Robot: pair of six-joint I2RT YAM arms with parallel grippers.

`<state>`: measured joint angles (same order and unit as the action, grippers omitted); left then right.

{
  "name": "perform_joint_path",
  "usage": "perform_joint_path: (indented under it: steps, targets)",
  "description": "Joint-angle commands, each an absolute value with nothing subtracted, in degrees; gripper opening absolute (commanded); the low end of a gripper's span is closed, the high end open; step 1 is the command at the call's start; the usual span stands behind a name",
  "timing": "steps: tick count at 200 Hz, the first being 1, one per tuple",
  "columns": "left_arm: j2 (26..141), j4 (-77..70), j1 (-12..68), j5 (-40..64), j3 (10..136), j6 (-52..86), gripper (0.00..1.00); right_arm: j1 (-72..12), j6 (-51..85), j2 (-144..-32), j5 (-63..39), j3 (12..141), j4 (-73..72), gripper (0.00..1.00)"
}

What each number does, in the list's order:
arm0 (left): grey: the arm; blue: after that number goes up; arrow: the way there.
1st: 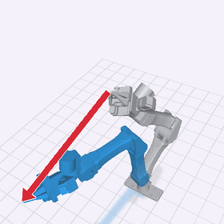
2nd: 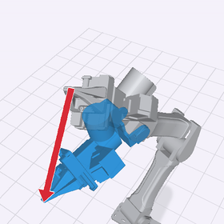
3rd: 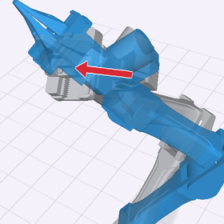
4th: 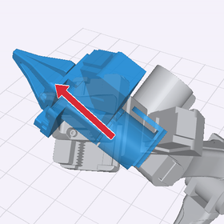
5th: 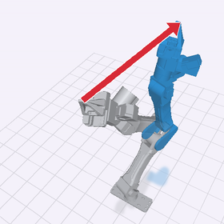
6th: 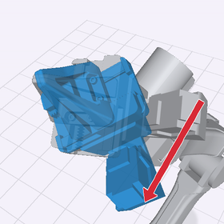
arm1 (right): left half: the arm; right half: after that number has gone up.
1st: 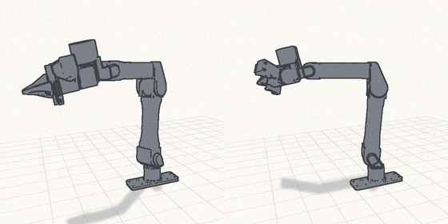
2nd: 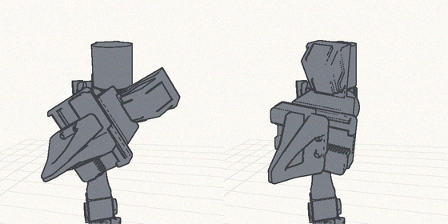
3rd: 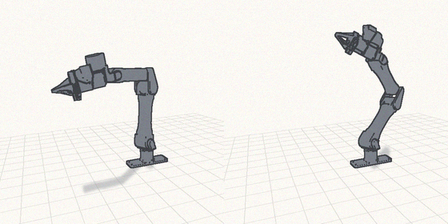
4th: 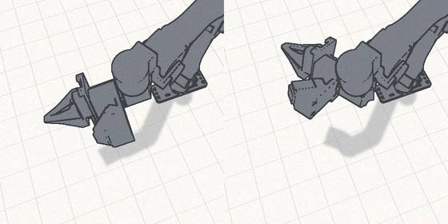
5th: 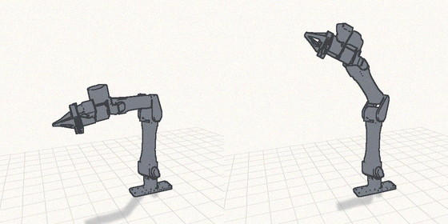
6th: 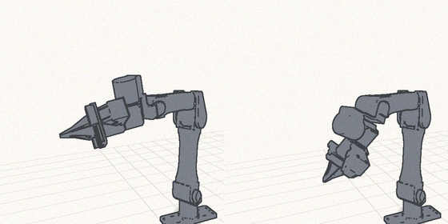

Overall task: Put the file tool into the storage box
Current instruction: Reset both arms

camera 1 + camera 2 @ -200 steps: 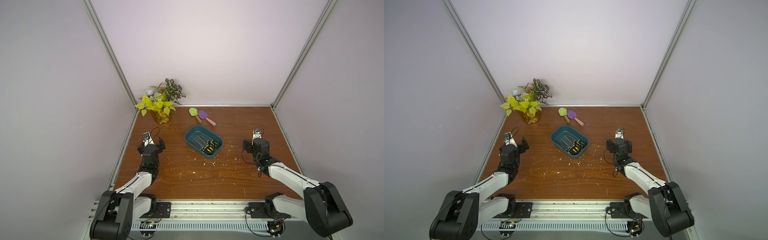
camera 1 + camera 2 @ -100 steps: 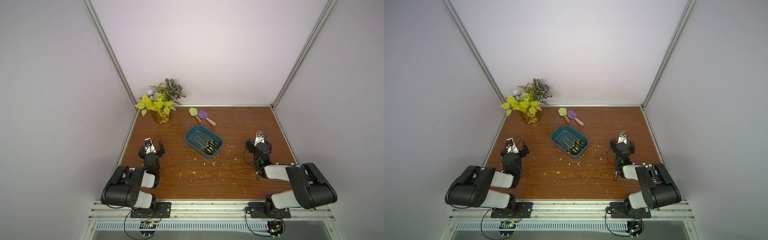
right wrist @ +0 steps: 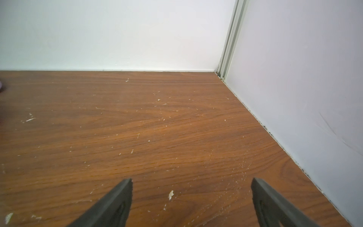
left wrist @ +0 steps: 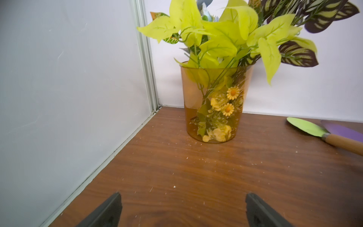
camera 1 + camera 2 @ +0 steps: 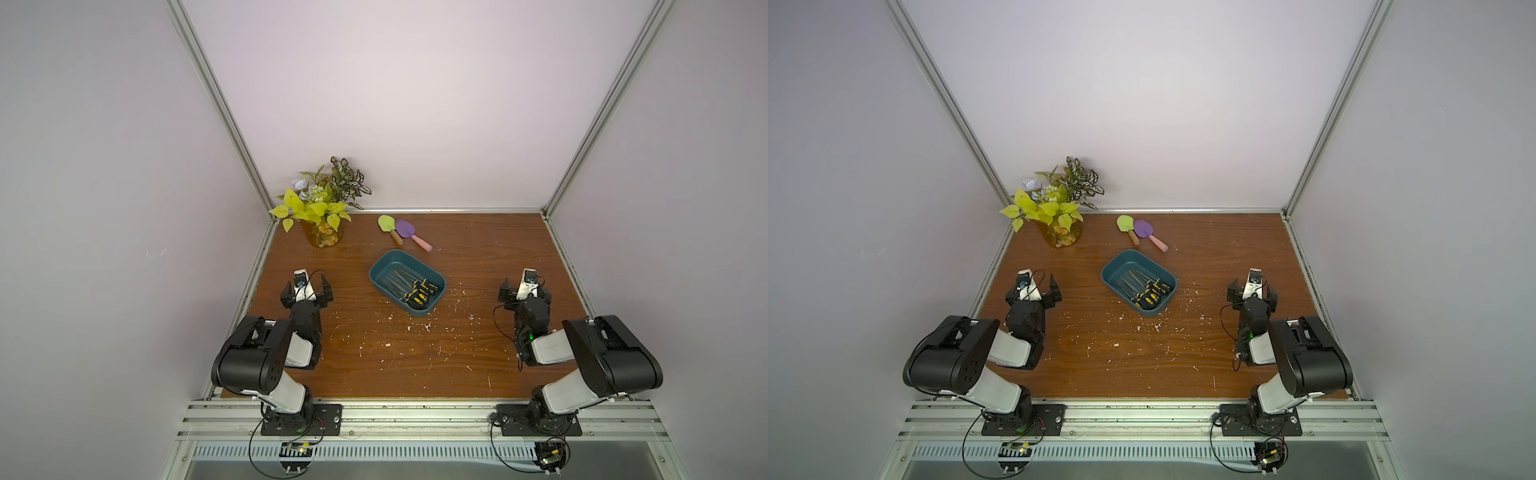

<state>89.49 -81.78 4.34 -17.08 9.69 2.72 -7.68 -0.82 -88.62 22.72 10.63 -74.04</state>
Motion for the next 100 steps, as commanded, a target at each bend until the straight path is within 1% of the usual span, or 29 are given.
perform_joint_path:
  steps: [1, 13, 29, 48, 65, 100]
  targets:
    - [89.3, -78.7, 3.9, -13.8, 10.5, 0.8, 0.99, -7.6, -0.4, -88.3, 21.3, 10.7, -79.2, 0.99]
    - [89.5, -78.7, 3.7, -13.4, 10.6, 0.7, 1.00, -7.6, -0.6, -89.3, 21.3, 10.0, -82.0, 0.99]
    - [89.5, -78.7, 3.6, -13.3, 10.6, 0.7, 1.00, -7.6, -0.5, -88.9, 21.2, 10.1, -81.0, 0.99]
    - [89.3, -78.8, 3.6, -13.4, 10.5, 0.8, 0.99, -7.6, -1.4, -89.0, 19.6, 9.0, -83.4, 0.99]
    - [89.2, -78.8, 3.6, -13.4, 10.4, 0.8, 1.00, -7.4, -0.9, -89.0, 19.2, 10.5, -80.3, 0.99]
    - [89.4, -78.8, 3.7, -13.3, 10.5, 0.8, 1.00, -7.3, -0.9, -88.9, 19.0, 10.3, -80.7, 0.99]
